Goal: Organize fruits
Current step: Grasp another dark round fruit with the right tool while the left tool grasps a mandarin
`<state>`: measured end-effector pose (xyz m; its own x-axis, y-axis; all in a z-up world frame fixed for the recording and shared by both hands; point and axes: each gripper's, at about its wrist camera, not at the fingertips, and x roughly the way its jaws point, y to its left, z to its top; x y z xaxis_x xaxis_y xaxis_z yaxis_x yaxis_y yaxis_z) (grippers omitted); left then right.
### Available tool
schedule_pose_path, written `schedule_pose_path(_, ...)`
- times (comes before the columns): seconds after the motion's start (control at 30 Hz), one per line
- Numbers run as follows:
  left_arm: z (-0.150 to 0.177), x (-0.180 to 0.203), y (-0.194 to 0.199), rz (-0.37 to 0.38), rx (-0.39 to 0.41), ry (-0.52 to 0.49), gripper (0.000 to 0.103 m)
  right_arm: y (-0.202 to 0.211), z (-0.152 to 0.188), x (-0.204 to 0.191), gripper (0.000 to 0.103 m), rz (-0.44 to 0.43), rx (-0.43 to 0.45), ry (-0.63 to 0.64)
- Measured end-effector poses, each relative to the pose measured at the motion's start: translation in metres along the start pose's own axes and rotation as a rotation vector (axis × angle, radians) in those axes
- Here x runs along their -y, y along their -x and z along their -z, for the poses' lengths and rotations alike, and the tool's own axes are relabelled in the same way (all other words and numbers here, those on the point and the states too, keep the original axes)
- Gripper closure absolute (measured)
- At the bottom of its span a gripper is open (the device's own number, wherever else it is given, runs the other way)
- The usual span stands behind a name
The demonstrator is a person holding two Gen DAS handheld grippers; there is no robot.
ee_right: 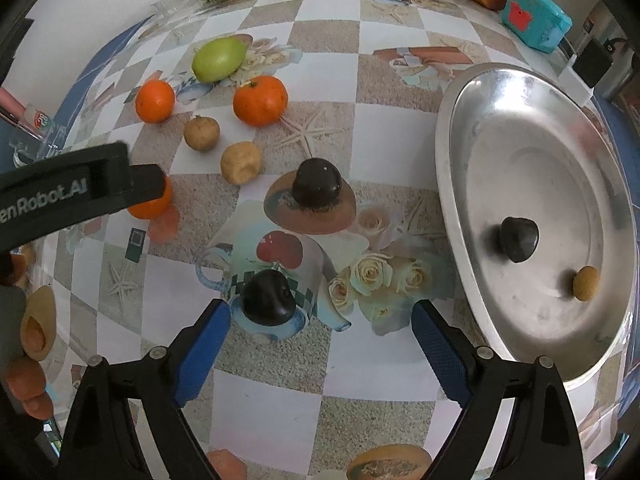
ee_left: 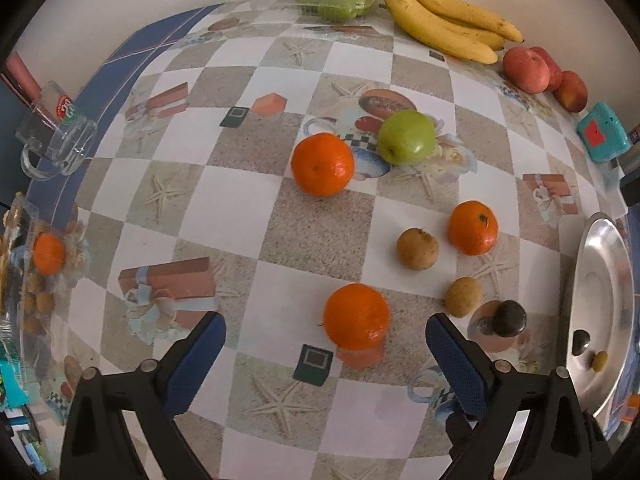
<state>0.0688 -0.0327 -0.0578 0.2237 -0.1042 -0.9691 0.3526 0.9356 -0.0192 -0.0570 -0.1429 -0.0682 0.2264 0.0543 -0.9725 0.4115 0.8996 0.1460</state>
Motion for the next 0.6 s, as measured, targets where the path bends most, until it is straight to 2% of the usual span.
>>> schedule_pose_path(0.07, 0.000, 0.002, 0.000, 0.010, 0.003, -0.002, 0.012, 0.000, 0.000, -0.002, 0.025, -0.014, 0.003, 0.013)
schedule_pose_path(0.2, -0.002, 0.006, -0.003, 0.028, 0.003, 0.004, 0.020, -0.001, -0.001, -0.010, 0.041, -0.039, 0.004, 0.029)
schedule_pose_path(0.27, -0.002, 0.010, -0.005, 0.028, 0.003, 0.007, 0.024, -0.001, -0.001, -0.014, 0.045, -0.047, 0.008, 0.040)
schedule_pose_path(0.33, -0.004, 0.009, -0.008, 0.020, 0.001, 0.007, 0.032, -0.002, -0.001, -0.018, 0.054, -0.046, 0.010, 0.046)
schedule_pose_path(0.37, -0.004, 0.007, -0.010, 0.017, -0.002, 0.008, 0.034, -0.001, -0.001, -0.019, 0.056, -0.043, 0.011, 0.050)
schedule_pose_path(0.43, -0.003, 0.007, -0.012, 0.014, -0.006, 0.008, 0.044, -0.002, -0.002, -0.022, 0.058, -0.042, 0.013, 0.057)
schedule_pose_path(0.6, -0.003, 0.010, -0.012, 0.048, -0.005, 0.012, 0.059, -0.002, -0.003, -0.022, 0.063, -0.050, 0.017, 0.059)
